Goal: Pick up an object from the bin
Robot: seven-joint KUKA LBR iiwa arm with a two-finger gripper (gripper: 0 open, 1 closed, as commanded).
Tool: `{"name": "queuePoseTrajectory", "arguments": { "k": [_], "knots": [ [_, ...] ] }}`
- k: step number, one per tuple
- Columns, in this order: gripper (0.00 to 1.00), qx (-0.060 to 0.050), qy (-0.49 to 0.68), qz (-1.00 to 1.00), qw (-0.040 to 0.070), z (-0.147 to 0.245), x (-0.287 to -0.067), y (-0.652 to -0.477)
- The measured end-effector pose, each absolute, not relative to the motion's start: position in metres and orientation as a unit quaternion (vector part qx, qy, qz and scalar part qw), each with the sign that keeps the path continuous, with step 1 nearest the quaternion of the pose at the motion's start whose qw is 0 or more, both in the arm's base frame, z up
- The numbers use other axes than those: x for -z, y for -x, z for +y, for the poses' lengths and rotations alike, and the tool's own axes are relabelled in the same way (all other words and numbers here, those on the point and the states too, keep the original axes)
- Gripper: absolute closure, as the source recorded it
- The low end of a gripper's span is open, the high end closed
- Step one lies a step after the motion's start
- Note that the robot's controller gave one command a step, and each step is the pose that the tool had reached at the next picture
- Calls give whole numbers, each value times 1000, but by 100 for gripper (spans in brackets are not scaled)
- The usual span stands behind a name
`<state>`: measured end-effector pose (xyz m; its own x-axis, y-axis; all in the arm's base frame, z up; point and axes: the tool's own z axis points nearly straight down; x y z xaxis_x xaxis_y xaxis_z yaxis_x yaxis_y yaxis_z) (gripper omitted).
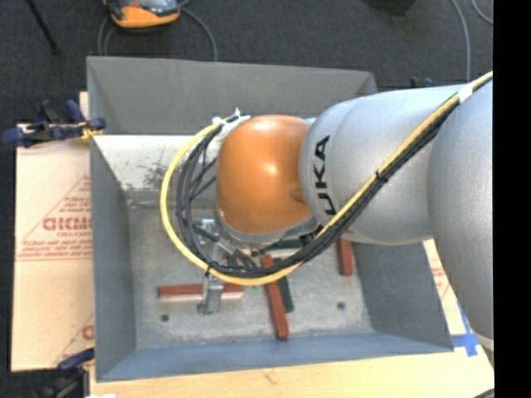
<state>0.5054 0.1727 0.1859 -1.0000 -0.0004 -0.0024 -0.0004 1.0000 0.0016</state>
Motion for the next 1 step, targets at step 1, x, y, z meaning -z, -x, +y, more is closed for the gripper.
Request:
{"name": "queuePoseTrajectory", "arguments": {
  "k": [1],
  "knots": [
    [0,-2,-4,1000,4,155,-137,-503]
  ]
}}
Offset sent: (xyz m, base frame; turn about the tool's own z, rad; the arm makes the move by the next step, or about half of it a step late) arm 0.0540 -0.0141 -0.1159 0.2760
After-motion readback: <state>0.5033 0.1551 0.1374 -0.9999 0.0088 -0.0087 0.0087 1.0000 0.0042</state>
